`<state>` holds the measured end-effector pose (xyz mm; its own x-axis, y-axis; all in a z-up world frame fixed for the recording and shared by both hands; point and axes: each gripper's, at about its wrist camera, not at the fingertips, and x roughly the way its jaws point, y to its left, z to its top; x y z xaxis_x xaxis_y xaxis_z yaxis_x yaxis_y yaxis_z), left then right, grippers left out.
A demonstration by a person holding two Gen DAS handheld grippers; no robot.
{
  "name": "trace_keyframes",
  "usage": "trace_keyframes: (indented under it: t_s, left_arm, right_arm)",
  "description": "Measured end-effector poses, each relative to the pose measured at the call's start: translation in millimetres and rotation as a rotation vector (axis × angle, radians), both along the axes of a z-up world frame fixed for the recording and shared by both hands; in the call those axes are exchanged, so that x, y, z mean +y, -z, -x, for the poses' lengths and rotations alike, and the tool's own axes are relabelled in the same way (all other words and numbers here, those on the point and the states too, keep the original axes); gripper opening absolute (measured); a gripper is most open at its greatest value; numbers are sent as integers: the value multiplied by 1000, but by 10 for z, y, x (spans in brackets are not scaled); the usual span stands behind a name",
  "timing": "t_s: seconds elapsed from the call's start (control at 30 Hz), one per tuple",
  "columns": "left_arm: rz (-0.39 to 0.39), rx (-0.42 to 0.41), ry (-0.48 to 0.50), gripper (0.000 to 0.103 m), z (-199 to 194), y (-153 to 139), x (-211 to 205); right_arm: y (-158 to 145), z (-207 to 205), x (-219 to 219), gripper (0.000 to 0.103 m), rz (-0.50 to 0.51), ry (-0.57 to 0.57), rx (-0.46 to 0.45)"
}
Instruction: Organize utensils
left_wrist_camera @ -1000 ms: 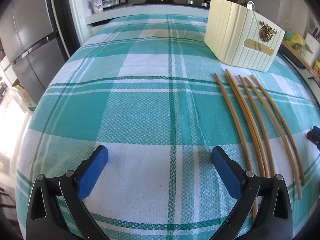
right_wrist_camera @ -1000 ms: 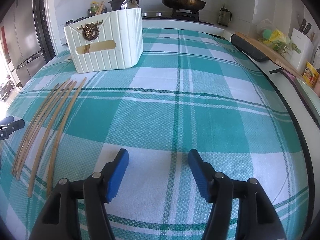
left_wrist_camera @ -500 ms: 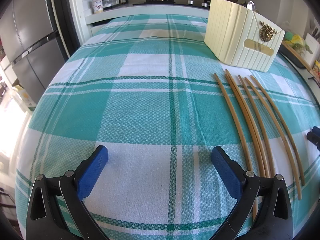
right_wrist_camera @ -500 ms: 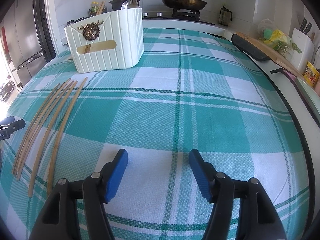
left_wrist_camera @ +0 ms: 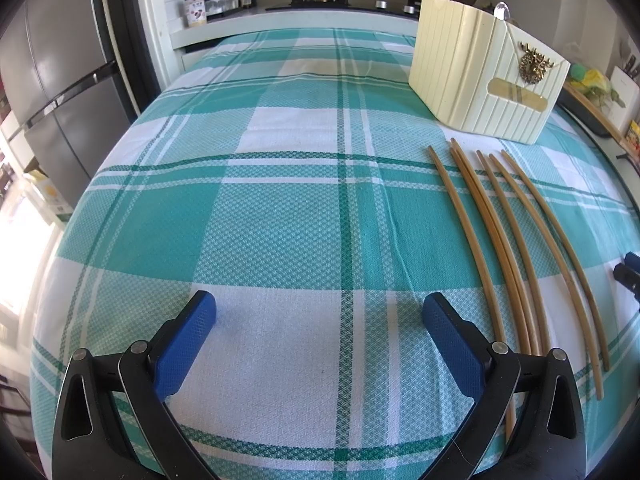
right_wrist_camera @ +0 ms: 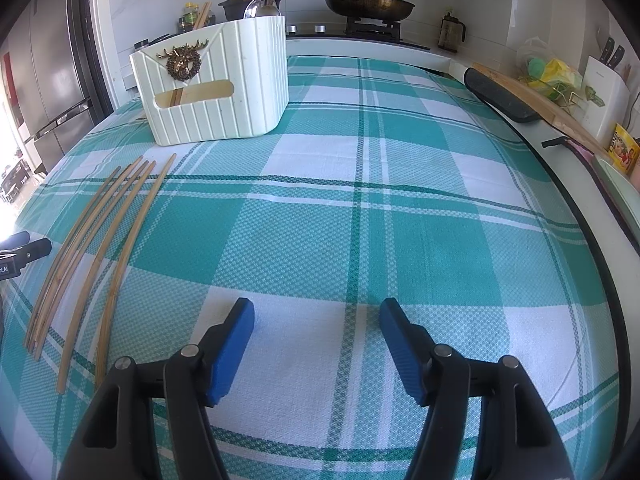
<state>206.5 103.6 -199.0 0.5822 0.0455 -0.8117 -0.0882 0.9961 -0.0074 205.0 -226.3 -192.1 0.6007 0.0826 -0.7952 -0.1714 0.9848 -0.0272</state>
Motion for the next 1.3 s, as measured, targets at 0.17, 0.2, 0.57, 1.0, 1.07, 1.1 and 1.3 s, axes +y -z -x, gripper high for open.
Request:
trace_keyframes:
  t_s: [0.17, 0.2, 0.57, 1.0, 1.07, 1.1, 1.3]
  left_arm:
    - [0, 0, 0, 103, -2, 0, 4]
    - [0, 0, 0, 103, 0, 0, 0]
    - [1, 0, -2, 103, 1, 1, 0]
    - [33, -21, -11, 102, 31, -41, 40]
    - [98, -48, -12, 102, 61, -107, 38]
    - [136, -55, -6, 102, 66, -138, 15]
    - [142, -18, 59, 102, -106, -133, -308]
  right_arm:
    - [-1, 0, 5, 67, 0, 0, 0]
    - [0, -1, 7, 67, 0, 0, 0]
    - [-1, 6, 14, 68, -2, -2, 0]
    - [1, 5, 32, 69, -3, -4, 1]
    - [0, 5, 29, 69, -4, -4, 1]
    - [0, 5, 31, 69, -3, -4, 1]
    - [-1, 7, 22, 69, -4, -4, 1]
